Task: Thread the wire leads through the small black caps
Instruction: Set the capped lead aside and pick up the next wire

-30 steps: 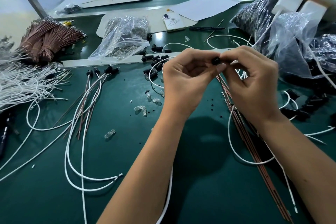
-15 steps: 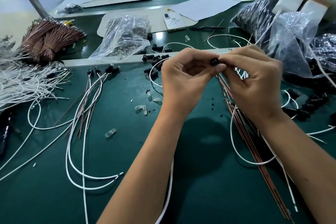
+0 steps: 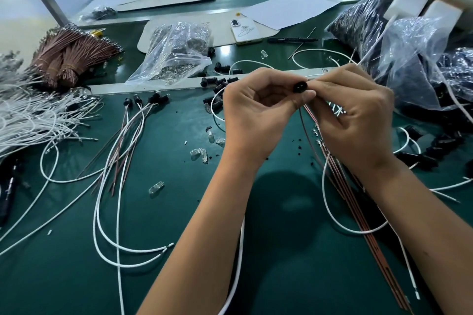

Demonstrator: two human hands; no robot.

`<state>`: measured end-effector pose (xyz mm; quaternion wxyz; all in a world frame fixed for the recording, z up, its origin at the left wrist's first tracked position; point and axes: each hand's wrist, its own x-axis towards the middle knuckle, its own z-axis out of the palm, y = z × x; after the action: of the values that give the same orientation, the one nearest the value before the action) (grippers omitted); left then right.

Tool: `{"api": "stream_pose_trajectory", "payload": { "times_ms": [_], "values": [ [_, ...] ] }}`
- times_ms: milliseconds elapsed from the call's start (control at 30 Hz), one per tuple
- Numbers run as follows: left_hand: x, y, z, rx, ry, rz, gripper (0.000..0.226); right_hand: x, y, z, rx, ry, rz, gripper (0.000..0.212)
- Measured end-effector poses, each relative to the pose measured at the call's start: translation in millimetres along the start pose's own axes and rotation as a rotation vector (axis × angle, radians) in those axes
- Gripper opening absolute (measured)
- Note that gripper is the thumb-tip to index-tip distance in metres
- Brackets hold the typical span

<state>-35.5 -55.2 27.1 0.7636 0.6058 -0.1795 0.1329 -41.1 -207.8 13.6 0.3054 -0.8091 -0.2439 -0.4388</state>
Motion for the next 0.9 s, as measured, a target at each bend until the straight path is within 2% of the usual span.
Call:
{"api": "stream_pose_trajectory", "payload": {
  "times_ms": [700, 900],
  "values": [
    [3.8, -7.5, -6.2, 0.159, -0.044, 0.198, 0.020, -1.7, 0.1, 2.9, -0.053, 0.015, -0.002, 0.012],
    [3.3, -11.5, -8.1, 0.000, 0.023, 0.057, 0.022, 0.3, -2.3, 3.4, 0.018, -0.021, 0.031, 0.014]
  ]
}}
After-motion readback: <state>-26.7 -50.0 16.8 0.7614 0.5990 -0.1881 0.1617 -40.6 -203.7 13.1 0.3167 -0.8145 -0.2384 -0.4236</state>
